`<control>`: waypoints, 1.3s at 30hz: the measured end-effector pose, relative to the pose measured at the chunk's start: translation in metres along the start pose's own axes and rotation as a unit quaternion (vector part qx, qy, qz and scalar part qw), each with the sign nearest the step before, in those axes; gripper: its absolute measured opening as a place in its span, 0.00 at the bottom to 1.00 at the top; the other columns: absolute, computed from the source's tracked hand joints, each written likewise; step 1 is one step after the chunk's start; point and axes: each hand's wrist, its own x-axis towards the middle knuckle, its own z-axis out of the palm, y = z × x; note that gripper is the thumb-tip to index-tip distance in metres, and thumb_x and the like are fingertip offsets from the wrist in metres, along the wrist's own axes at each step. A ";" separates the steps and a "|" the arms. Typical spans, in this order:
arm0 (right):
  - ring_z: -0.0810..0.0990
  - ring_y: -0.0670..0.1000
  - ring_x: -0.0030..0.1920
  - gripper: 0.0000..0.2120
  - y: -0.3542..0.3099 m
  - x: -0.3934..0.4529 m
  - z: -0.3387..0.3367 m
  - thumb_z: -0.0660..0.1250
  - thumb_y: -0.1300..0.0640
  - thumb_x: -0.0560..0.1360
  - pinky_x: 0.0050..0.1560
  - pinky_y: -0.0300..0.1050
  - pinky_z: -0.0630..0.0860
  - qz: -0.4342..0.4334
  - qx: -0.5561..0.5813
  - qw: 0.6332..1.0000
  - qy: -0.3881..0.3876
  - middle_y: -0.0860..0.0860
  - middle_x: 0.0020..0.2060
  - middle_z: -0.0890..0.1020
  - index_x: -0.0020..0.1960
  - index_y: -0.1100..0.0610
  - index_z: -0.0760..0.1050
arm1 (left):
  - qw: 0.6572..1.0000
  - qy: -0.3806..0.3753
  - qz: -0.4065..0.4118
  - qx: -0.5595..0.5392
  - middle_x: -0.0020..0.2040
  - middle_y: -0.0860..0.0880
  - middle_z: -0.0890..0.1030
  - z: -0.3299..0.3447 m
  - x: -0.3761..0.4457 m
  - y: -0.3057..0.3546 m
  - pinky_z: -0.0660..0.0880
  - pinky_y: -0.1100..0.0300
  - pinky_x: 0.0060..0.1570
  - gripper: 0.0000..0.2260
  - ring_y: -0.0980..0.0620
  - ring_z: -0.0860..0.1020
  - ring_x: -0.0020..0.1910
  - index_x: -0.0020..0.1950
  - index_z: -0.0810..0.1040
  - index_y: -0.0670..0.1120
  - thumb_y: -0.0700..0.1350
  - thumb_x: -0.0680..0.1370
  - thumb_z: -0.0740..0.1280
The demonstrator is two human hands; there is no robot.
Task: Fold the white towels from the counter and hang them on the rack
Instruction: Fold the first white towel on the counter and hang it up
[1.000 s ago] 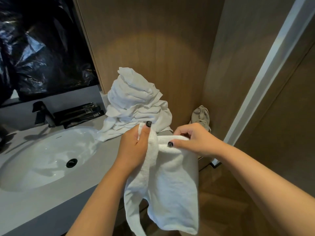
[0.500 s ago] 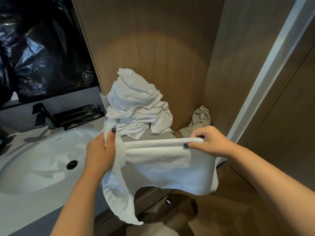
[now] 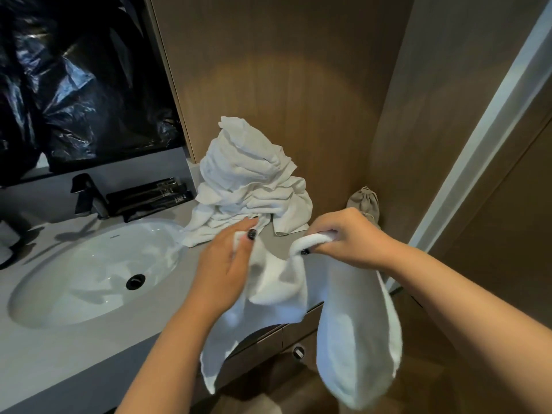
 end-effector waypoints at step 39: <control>0.78 0.40 0.53 0.19 0.036 -0.050 0.001 0.66 0.62 0.78 0.53 0.31 0.73 0.240 0.126 0.962 0.024 0.41 0.61 0.76 0.67 0.50 0.73 | 0.991 0.079 -0.104 0.006 0.46 0.48 0.72 0.016 -0.003 -0.020 0.66 0.61 0.49 0.16 0.61 0.69 0.48 0.33 0.71 0.49 0.47 0.82 0.62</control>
